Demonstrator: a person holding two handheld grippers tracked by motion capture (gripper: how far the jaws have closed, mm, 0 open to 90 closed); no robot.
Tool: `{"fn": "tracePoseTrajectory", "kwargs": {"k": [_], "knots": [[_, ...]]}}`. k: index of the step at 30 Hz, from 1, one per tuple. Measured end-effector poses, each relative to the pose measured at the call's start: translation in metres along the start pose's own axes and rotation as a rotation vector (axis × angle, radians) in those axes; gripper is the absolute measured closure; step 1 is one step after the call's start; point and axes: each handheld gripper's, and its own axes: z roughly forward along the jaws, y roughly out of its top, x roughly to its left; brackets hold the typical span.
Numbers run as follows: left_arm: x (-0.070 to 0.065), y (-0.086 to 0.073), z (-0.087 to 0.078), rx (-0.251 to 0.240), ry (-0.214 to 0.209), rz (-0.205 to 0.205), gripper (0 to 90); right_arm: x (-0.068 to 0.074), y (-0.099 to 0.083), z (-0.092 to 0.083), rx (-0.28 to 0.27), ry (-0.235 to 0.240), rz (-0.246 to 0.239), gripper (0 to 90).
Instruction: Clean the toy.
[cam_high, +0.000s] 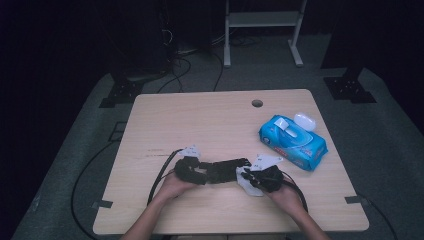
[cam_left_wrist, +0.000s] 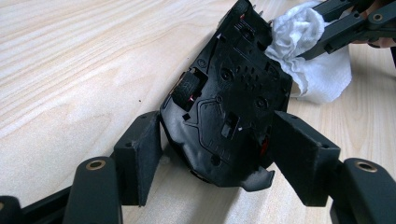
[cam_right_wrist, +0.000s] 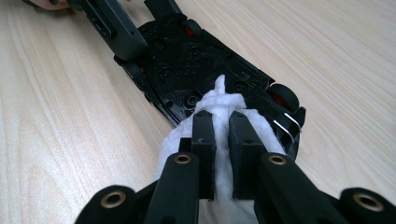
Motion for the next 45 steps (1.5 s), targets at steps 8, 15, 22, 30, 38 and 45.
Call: {"fn": "tracePoseTrajectory", "kwargs": {"k": [8, 15, 22, 30, 38, 45], "knots": [[0.002, 0.0, 0.002, -0.013, -0.009, -0.036, 34.9, -0.003, -0.003, -0.001, -0.018, 0.018, 0.015, 81.8], [-0.002, -0.002, 0.003, -0.025, 0.044, 0.009, 45.7, -0.012, -0.001, -0.005, 0.016, 0.068, 0.086, 81.0], [0.0, -0.001, 0.006, -0.017, 0.011, -0.03, 39.5, -0.013, -0.005, -0.006, 0.011, 0.066, 0.089, 81.7], [0.007, 0.006, 0.013, -0.006, -0.051, -0.09, 34.7, -0.008, -0.009, -0.007, -0.014, 0.04, 0.008, 83.1], [0.013, 0.013, 0.026, 0.004, -0.091, -0.136, 34.0, -0.007, -0.011, -0.006, -0.029, 0.038, -0.007, 83.2], [0.009, 0.01, 0.021, -0.052, -0.056, -0.107, 37.8, -0.005, -0.014, -0.007, -0.051, 0.03, -0.007, 83.1]]}}
